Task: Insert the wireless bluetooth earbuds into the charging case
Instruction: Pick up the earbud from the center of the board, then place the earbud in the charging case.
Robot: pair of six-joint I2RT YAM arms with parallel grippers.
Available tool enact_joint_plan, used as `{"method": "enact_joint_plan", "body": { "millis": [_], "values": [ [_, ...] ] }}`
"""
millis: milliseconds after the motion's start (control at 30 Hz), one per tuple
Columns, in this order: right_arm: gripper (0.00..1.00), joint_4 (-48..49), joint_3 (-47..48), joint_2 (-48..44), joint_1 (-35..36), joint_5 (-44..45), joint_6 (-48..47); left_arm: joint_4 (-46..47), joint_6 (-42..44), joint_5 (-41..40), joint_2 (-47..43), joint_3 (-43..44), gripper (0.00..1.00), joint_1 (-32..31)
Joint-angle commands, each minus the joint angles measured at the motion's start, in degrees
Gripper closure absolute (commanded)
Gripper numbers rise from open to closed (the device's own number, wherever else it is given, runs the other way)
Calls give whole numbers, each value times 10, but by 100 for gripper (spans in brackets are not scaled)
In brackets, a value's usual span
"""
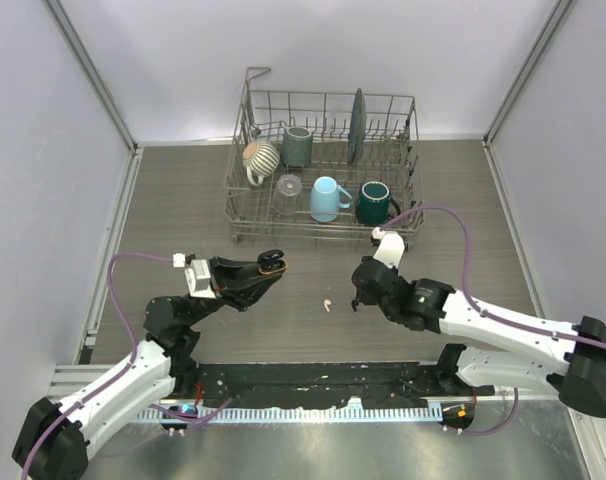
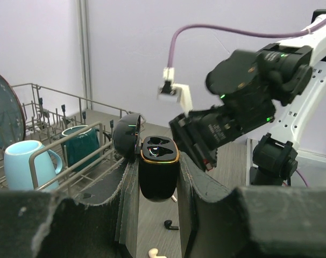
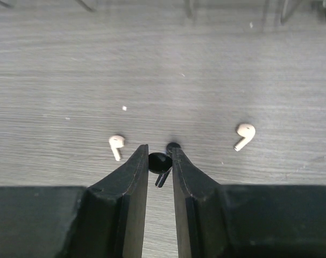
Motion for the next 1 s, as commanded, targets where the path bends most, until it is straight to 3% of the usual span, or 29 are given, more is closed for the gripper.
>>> {"method": "enact_joint_plan", "body": {
  "millis": [0, 333, 533, 667, 967],
  "values": [
    [99, 54, 35, -52, 42, 106, -42, 20, 2, -16, 8, 8, 100, 0],
    [99, 219, 81, -76, 158, 207, -188, 15, -5, -31, 15, 11, 100, 0],
    [99, 400, 74, -76, 230, 242, -317, 7, -7, -31, 18, 14, 100, 0],
    [99, 526, 66, -55, 259, 236, -398, 7, -7, -26, 25, 15, 100, 0],
    [99, 625, 59, -13, 267, 161, -446, 7, -6, -7, 34, 25, 100, 0]
  ]
}}
